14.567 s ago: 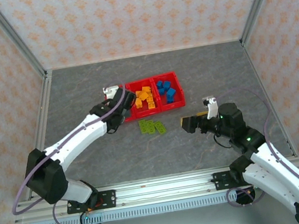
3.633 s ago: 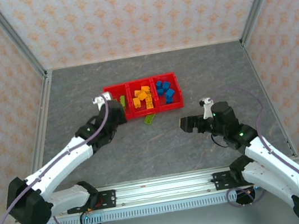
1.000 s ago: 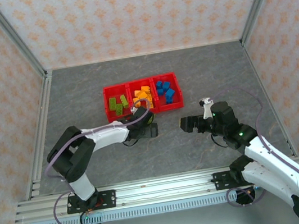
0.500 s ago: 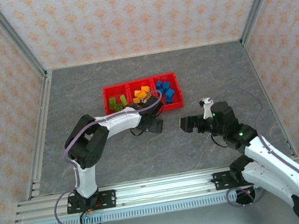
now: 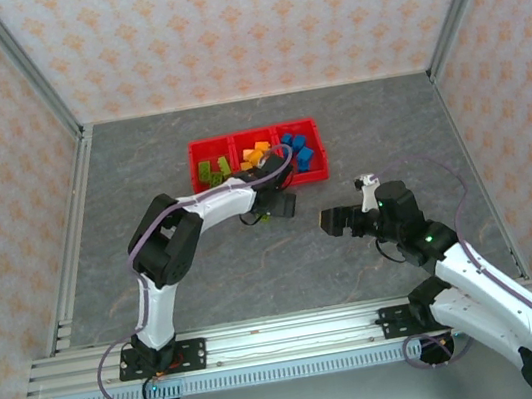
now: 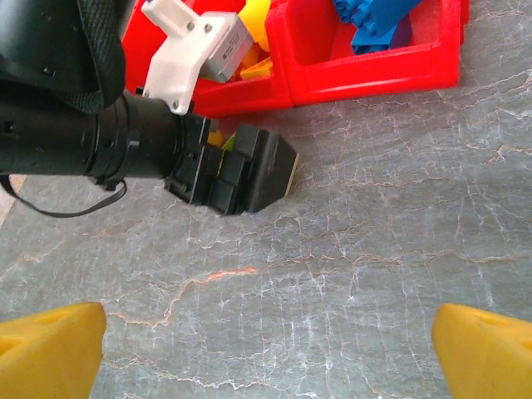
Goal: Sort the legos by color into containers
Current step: Move the container to the top-center of the table, then pick up the lego from the center of the table.
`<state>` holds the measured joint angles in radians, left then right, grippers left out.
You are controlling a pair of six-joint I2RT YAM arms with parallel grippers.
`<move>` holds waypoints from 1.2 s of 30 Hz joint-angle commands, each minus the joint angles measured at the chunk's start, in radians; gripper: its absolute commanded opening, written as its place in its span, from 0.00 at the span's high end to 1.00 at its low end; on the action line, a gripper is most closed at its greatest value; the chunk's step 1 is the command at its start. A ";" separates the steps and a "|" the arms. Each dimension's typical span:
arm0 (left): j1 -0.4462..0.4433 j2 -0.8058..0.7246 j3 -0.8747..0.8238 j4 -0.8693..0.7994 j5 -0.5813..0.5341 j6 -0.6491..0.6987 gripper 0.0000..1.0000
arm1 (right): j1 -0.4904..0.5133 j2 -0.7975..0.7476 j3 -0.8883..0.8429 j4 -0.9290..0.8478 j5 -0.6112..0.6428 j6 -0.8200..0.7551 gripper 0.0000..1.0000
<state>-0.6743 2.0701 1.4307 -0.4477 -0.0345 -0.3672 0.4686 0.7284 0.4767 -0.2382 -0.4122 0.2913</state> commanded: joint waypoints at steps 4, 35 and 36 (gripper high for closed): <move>0.025 0.008 0.019 0.143 -0.035 -0.020 0.19 | 0.005 -0.011 0.002 0.005 -0.004 -0.011 0.00; -0.016 -0.193 -0.214 0.077 -0.090 -0.105 0.67 | 0.005 -0.006 0.000 0.004 0.003 -0.010 0.00; -0.017 -0.226 -0.232 0.082 -0.103 -0.114 0.67 | 0.005 -0.006 0.000 0.004 0.002 -0.011 0.00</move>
<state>-0.6876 1.9415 1.2308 -0.3340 -0.0727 -0.4419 0.4686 0.7284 0.4767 -0.2382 -0.4118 0.2913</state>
